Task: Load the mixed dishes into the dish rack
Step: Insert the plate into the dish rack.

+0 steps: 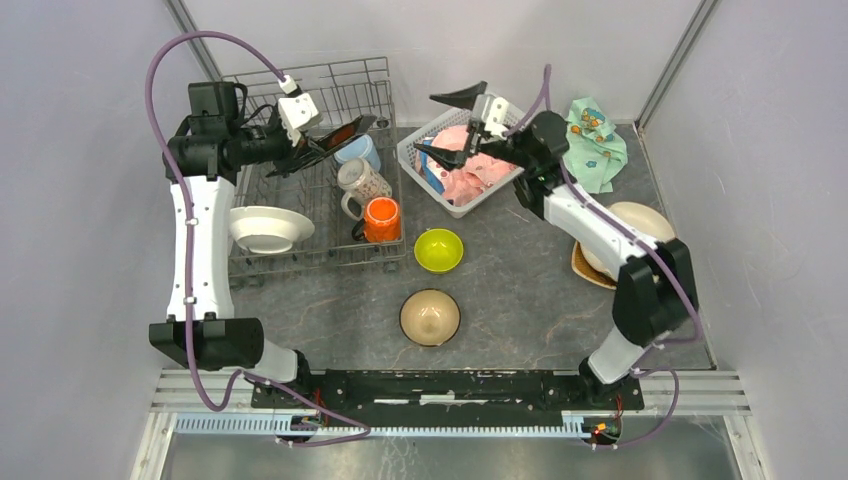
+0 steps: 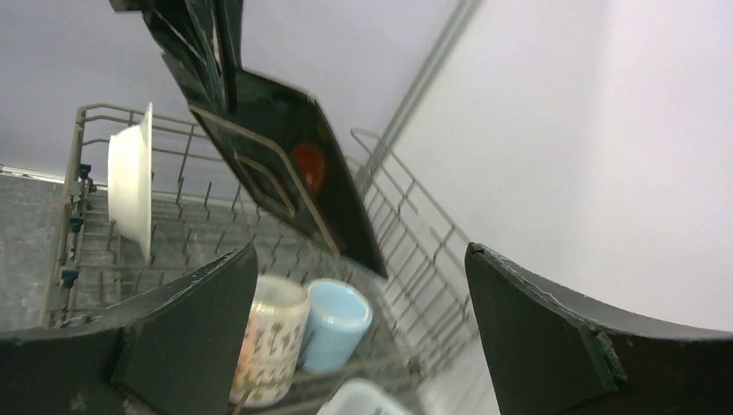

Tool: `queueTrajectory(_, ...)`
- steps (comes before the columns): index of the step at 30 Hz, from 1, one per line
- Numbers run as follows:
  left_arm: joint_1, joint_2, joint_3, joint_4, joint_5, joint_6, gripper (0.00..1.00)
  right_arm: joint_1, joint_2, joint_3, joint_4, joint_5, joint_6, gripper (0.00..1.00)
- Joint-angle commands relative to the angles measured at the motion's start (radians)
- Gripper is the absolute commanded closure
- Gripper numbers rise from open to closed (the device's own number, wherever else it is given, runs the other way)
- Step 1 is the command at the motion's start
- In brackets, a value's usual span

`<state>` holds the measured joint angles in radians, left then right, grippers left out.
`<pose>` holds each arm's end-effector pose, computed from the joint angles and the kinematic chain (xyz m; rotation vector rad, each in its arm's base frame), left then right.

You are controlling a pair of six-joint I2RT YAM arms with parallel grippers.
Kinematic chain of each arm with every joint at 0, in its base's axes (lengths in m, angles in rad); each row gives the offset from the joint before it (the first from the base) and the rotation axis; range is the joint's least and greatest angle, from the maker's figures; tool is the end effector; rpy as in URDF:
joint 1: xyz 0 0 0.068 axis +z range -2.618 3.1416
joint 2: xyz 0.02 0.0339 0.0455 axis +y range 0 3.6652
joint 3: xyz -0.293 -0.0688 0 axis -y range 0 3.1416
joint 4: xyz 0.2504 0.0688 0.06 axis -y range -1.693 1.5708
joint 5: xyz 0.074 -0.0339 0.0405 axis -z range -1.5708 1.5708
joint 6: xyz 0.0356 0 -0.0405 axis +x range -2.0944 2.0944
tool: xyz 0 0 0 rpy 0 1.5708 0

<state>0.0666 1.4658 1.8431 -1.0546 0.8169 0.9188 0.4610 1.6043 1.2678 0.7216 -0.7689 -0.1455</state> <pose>0.2777 -0.0075 0.4913 1.1954 1.6378 -0.3072 0.3278 0.1904 0.4177 -0.9956 0.8852 0.7227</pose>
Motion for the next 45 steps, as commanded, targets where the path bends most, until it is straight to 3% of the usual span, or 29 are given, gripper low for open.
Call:
queueTrajectory(1,0.001,-0.036,0.090,0.103,0.160,0.123,0.98,0.021,0.150,0.243,0.107,-0.243,-0.062,0.07)
queueTrajectory(6,0.002,-0.033,0.106,0.044,0.166,0.153,0.98,0.069,0.337,0.465,0.104,-0.331,0.037,0.10)
queueTrajectory(14,0.002,-0.057,0.101,0.001,0.190,0.198,0.98,0.129,0.422,0.548,-0.099,-0.324,-0.138,0.07)
queueTrajectory(18,0.002,-0.074,0.056,-0.054,0.205,0.324,0.98,0.144,0.488,0.641,-0.185,-0.316,-0.148,0.11)
queueTrajectory(23,0.001,-0.092,0.045,-0.091,0.195,0.391,0.98,0.160,0.523,0.667,-0.200,-0.321,-0.108,0.34)
queueTrajectory(30,0.002,-0.125,0.023,-0.094,0.144,0.406,0.98,0.183,0.486,0.629,-0.314,-0.337,-0.204,0.41)
queueTrajectory(34,0.001,-0.151,-0.009,-0.074,0.118,0.405,0.98,0.190,0.466,0.595,-0.275,-0.323,-0.171,0.64)
queueTrajectory(39,0.001,-0.237,-0.122,0.118,0.041,0.292,0.98,0.194,0.435,0.531,-0.094,-0.333,-0.049,0.98)
queueTrajectory(45,0.002,-0.370,-0.324,0.439,-0.032,0.141,0.96,0.197,0.417,0.486,0.079,-0.310,0.058,1.00)
